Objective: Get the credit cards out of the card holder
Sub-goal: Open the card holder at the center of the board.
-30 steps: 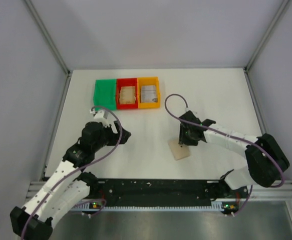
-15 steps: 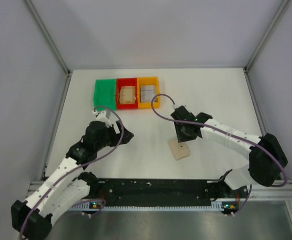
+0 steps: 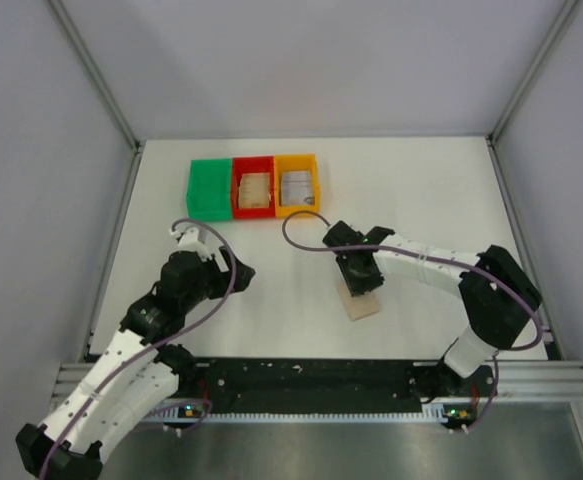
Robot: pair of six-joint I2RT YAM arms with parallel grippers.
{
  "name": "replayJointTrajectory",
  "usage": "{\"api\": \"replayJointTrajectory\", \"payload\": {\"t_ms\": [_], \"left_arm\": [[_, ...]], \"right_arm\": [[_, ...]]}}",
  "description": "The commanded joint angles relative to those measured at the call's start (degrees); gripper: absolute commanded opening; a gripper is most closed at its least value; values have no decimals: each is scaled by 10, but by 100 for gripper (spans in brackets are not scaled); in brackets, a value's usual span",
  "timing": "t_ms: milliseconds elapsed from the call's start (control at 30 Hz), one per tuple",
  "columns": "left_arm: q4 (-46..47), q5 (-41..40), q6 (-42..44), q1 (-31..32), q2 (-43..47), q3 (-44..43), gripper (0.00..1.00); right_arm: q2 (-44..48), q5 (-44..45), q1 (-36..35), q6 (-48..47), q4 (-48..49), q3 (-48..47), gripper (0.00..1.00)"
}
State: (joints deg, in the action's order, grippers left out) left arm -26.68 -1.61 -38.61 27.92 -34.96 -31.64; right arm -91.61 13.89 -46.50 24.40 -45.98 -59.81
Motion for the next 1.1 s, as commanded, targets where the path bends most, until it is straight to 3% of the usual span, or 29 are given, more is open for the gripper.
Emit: {"api": "replayJointTrajectory", "payload": {"t_ms": [0,133,333,467,600,1067], "left_arm": [[-10,-14,0,2,8,-8,86],[-9,-7,-3,2,9,-6,86],[-1,13,-5,2,-4,-7,86],[9,57,-9,3,-25,-9,85],[39,89,-21,6,-53,-2,85],[214,131,-91,56,-213,8,85]], "right_arm": [[-28,13,-7,-8,0,-24,34],[-41,3,-7,-6,16,-7,34],[-77,-39,-3,-5,59,34,26],[-83,-36,1,5,71,57,10],[-37,-45,1,15,70,55,0],[48,-118,-3,96,127,8,0]]}}
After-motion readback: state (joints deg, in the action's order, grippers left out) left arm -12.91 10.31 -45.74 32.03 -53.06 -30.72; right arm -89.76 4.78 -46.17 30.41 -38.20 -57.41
